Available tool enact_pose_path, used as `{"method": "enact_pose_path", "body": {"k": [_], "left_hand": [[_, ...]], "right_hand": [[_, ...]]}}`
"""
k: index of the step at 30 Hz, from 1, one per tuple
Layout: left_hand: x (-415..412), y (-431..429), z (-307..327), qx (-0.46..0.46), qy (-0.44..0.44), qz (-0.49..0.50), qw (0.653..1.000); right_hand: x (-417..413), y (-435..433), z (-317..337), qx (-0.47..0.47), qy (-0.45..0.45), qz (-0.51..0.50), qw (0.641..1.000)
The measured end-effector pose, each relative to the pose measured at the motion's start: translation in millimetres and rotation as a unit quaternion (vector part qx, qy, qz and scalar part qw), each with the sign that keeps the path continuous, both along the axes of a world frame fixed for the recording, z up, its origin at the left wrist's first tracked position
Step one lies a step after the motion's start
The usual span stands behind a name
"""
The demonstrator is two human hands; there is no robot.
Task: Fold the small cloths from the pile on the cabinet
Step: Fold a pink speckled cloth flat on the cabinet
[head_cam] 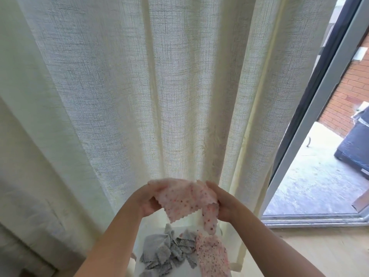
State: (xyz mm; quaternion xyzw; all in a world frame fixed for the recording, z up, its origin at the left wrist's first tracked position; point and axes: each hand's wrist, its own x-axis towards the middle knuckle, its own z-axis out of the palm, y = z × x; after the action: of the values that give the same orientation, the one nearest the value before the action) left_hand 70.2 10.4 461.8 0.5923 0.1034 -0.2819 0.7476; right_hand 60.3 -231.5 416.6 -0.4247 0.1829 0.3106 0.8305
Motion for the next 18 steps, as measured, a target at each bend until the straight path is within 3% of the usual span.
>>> {"method": "enact_pose_path", "body": {"k": [3,5,12,18], "left_hand": [[1.4,7.4,-4.2,0.066,-0.016,-0.015,0.998],[4.8,13.6,-8.0,0.104,-0.016,-0.006,0.994],[9.3,30.0,-7.6,0.157,-0.026,0.009,0.987],[7.4,35.0,-0.4,0.091,-0.005,-0.005,0.996]], "right_hand": [[-7.0,-5.5,9.2,-0.023,-0.064,0.085,0.994],[-5.1,-11.8,1.3,-0.05,-0.054,0.069,0.995],[2.2,-28.3,4.0,-0.28,-0.083,0.06,0.955],[0.3,-46.1,21.1,-0.163,0.017,0.082,0.983]]}}
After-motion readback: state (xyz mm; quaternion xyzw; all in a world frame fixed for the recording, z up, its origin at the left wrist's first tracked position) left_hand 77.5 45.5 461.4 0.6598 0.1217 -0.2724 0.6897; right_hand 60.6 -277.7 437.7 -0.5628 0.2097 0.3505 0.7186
